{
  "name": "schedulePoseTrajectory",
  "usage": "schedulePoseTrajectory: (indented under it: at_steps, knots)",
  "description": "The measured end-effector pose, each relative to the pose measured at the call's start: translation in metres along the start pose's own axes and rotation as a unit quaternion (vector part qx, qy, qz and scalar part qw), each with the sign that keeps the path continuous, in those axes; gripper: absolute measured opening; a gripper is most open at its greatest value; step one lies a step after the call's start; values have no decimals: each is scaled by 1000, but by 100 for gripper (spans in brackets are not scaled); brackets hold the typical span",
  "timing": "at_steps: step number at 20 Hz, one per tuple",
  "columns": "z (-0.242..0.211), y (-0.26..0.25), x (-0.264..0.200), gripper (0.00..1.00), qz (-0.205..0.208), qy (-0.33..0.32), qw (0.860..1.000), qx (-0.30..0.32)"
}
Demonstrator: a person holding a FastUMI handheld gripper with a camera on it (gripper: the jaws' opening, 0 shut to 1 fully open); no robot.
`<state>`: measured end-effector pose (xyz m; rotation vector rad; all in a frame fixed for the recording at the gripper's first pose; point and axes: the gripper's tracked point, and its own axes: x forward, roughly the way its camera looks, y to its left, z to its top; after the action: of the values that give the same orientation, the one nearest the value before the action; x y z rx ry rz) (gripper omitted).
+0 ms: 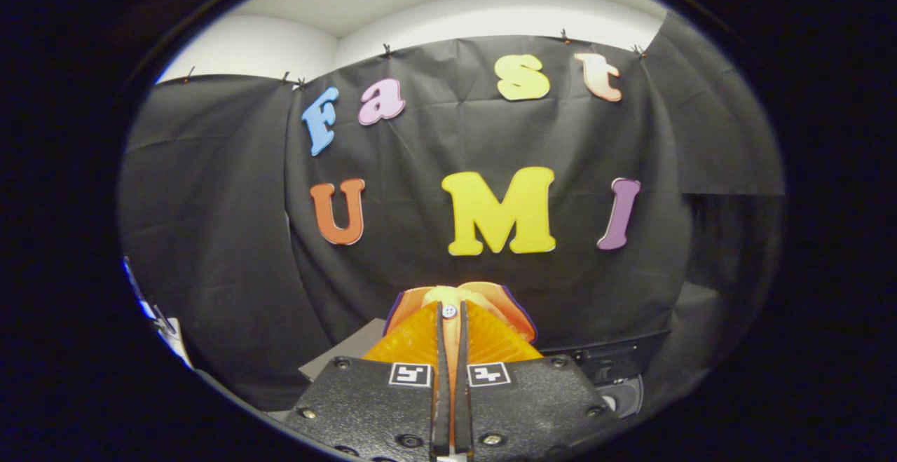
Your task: Put the clothes into the washing machine and then close the washing machine lid.
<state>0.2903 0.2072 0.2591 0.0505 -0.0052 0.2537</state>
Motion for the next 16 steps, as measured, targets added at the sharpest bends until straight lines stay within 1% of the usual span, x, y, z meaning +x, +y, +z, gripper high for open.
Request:
schedulePoseTrajectory:
  at_steps: [4,9,13,16]
  knots:
    - [9,-54,-22,6,-29,-5,1000,4]
    - [-8,-130,-38,6,-60,16,998,10]
    - [-29,-176,-32,6,-67,40,997,8]
    - [-52,-201,-17,6,-65,61,996,18]
